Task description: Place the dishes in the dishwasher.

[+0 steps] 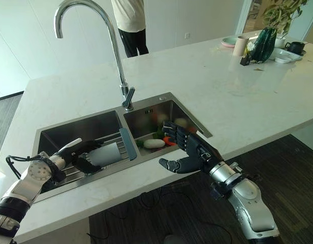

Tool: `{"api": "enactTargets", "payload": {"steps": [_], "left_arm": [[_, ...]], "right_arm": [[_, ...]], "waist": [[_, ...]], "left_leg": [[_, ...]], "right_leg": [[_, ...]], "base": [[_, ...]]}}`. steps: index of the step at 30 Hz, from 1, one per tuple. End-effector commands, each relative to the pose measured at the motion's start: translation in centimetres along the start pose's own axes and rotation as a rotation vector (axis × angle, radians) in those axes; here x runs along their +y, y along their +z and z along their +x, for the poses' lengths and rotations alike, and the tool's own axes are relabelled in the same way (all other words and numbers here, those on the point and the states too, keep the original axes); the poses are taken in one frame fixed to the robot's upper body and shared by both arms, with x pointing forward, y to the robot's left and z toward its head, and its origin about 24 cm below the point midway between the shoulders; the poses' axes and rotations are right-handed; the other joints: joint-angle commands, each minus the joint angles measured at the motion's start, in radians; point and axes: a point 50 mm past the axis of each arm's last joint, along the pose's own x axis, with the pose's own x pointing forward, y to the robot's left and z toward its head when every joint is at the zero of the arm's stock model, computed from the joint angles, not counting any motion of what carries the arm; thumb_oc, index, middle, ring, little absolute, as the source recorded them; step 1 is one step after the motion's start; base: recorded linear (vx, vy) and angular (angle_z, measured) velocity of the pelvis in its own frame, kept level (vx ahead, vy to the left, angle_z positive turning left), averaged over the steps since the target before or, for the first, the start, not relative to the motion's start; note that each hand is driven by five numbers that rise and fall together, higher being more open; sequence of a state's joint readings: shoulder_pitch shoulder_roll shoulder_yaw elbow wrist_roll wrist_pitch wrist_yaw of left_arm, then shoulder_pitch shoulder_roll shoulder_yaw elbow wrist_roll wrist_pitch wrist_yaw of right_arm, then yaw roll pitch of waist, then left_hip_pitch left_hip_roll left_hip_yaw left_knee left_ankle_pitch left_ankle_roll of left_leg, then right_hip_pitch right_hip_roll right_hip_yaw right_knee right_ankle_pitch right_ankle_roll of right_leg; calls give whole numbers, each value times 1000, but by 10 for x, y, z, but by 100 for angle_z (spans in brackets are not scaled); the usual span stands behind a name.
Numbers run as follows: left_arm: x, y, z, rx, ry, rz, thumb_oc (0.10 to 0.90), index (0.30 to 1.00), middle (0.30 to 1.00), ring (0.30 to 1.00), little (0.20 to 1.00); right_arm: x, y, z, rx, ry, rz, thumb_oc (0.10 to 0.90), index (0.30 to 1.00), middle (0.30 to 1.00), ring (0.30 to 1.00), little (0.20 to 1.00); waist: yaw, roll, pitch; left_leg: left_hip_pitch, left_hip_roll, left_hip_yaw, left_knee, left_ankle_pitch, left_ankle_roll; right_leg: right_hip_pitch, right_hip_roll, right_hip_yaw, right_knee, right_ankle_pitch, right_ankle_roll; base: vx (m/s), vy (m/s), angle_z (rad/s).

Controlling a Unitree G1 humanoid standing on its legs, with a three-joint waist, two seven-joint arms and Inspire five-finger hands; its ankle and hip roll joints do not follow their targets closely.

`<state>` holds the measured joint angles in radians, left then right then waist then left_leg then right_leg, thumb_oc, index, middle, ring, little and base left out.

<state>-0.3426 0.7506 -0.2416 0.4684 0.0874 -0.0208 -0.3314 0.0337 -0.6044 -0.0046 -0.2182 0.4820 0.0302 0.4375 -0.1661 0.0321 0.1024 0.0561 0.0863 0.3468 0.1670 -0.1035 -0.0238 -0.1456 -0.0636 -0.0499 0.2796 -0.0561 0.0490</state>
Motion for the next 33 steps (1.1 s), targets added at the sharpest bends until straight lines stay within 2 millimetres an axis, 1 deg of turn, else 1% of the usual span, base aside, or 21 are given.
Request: {"api": "enactTargets", "payload": {"steps": [1, 6, 11, 21, 29, 33], "left_arm": [[54, 44, 4, -119, 208, 107, 800, 900, 900, 900, 900], [56, 42, 5, -85, 264, 118, 800, 900, 900, 900, 900], [56, 41, 6, -71, 283, 123, 800, 900, 900, 900, 900], [53, 41, 8, -61, 281, 121, 800, 900, 900, 900, 900], [47, 38, 11, -36, 231, 153, 800, 900, 900, 900, 900], [48, 39, 12, -27, 209, 170, 800, 900, 900, 900, 900]], "right_arm": [[-4, 50, 15, -236, 29, -120, 800, 900, 900, 900, 900], [-2, 50, 16, -237, 27, -118, 800, 900, 900, 900, 900], [-3, 50, 16, -240, 30, -115, 800, 900, 900, 900, 900], [-1, 50, 17, -237, 35, -115, 800, 900, 900, 900, 900], [0, 48, 16, -229, 43, -114, 800, 900, 900, 900, 900], [1, 49, 16, -226, 48, -117, 800, 900, 900, 900, 900]], "waist": [[-13, 7, -24], [-13, 5, -22], [-14, 5, -20], [-17, 4, -17], [-24, 6, -17], [-30, 7, -14]], "left_leg": [[-39, 8, -45, 133, -190, 15], [-38, 7, -46, 133, -191, 17], [-38, 7, -44, 133, -193, 17], [-36, 6, -42, 133, -194, 19], [-34, 6, -37, 133, -196, 21], [-31, 5, -31, 133, -197, 22]], "right_leg": [[72, -51, -64, 20, -124, 98], [72, -51, -62, 20, -124, 99], [72, -50, -62, 20, -124, 99], [72, -48, -59, 20, -125, 98], [70, -45, -54, 20, -124, 98], [70, -43, -49, 20, -123, 98]], "base": [[0, 0, 0], [0, 0, 0], [0, 0, 0], [2, -2, -1], [2, 0, 0], [4, 0, -3]]}}
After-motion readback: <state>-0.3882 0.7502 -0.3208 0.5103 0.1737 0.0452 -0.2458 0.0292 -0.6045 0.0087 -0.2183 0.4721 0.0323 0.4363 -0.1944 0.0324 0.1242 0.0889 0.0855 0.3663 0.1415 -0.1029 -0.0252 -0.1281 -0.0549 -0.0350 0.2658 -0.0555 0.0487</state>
